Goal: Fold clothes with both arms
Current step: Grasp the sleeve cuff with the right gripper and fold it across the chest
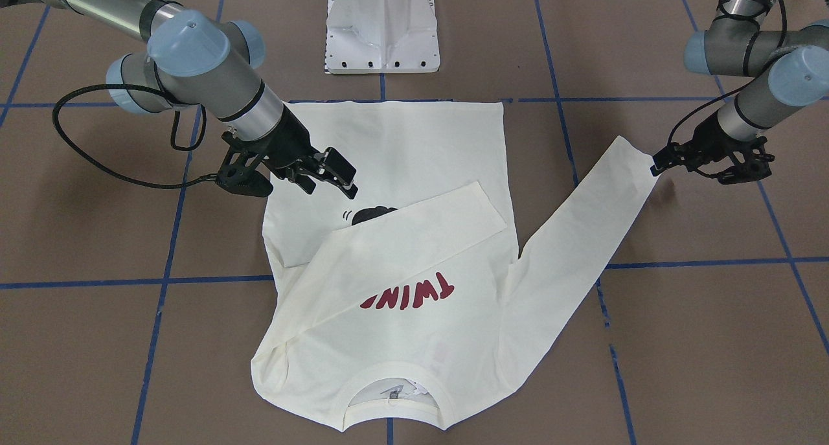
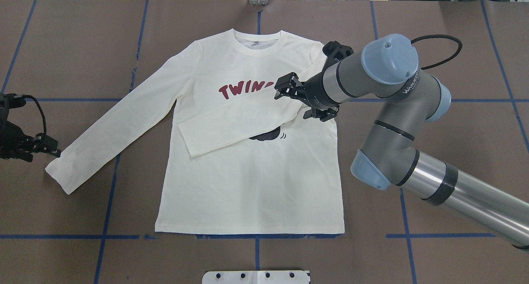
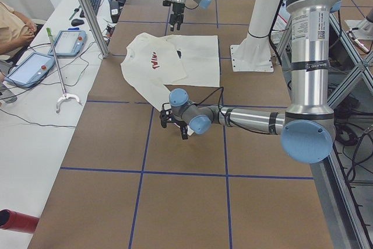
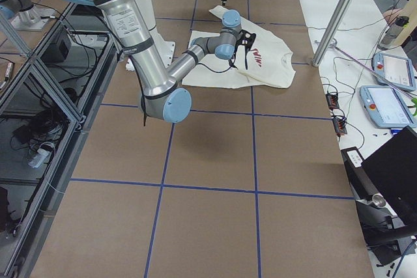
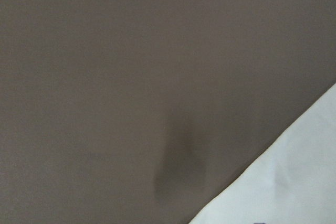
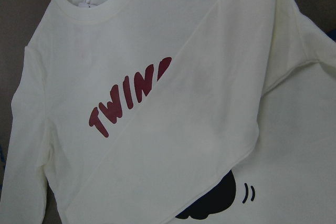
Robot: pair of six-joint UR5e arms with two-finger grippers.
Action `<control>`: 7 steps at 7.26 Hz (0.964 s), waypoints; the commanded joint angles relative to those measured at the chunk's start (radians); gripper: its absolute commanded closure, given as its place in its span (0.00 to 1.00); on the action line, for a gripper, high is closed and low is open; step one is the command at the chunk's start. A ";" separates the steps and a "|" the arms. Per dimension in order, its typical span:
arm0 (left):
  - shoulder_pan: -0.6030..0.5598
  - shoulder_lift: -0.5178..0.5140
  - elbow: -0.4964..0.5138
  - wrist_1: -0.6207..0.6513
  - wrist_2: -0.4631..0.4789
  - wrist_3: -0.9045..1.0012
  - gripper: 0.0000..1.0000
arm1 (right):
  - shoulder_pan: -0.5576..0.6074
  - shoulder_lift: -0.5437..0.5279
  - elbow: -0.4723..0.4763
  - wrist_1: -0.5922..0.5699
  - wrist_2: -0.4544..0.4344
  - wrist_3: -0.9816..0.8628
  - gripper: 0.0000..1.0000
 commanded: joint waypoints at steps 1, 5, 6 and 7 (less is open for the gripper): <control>0.035 0.000 0.003 0.000 0.009 -0.022 0.27 | -0.003 -0.004 0.003 0.000 0.000 -0.001 0.00; 0.042 0.006 0.006 0.000 0.010 -0.022 0.54 | -0.004 -0.006 0.005 0.000 -0.001 -0.001 0.00; 0.042 0.011 0.006 0.000 0.010 -0.023 0.74 | -0.004 -0.006 0.005 0.000 -0.001 -0.001 0.00; 0.043 0.011 0.006 0.002 0.010 -0.025 1.00 | -0.004 -0.006 0.005 0.000 0.000 -0.001 0.00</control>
